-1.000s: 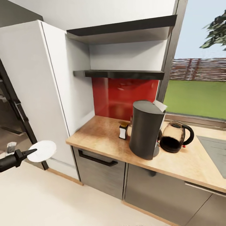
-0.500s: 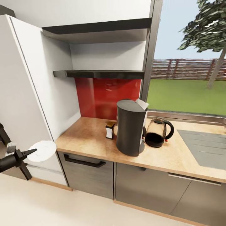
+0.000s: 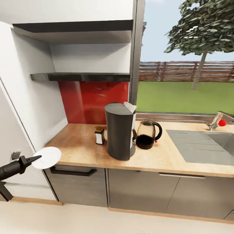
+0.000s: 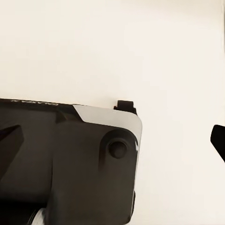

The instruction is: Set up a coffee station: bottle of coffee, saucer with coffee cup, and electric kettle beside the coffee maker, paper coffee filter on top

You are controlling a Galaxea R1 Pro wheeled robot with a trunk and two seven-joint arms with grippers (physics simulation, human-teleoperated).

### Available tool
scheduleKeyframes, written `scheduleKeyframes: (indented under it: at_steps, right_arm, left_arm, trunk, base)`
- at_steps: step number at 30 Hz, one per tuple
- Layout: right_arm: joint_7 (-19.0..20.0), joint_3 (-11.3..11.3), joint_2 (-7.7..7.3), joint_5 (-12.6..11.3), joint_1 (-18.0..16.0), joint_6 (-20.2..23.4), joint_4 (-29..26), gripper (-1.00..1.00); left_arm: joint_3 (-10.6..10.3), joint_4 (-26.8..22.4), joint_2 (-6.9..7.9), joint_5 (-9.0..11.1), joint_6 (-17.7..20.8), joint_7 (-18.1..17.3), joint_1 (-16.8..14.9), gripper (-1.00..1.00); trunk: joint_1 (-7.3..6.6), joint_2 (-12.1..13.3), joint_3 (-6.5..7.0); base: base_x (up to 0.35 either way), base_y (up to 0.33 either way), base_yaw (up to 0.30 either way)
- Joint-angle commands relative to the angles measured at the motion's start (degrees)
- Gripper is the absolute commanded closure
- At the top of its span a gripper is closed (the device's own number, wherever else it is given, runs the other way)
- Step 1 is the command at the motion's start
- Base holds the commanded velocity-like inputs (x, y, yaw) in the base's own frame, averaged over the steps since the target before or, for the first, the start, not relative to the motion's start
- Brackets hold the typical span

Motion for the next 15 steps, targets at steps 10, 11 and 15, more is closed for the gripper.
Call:
scheduleKeyframes:
  at_steps: [10,11,15]
  right_arm:
    - [0.17,0.06,-0.08,0.35,-0.03,0.34,-0.11,-1.0]
    - [0.18,0.06,-0.08,0.35,-0.03,0.34,-0.11,-1.0]
    - [0.14,0.06,-0.09,0.35,-0.03,0.34,-0.11,-1.0]
  left_arm:
    - [-2.88,-0.01,-0.89,-0.17,-2.53,-0.03,-0.05,1.0]
    - [-2.89,-0.01,-0.89,-0.17,-2.68,-0.03,-0.05,1.0]
    - [-2.9,-0.01,-0.89,-0.17,-2.84,-0.03,-0.05,1.0]
  trunk:
    - [0.03,-0.13,-0.13]
    - [0.03,-0.13,-0.13]
    - [0.03,-0.13,-0.13]
  base:
    - [0.0,0.0,-0.291]
    - [0.0,0.0,-0.291]
    - [0.0,0.0,-0.291]
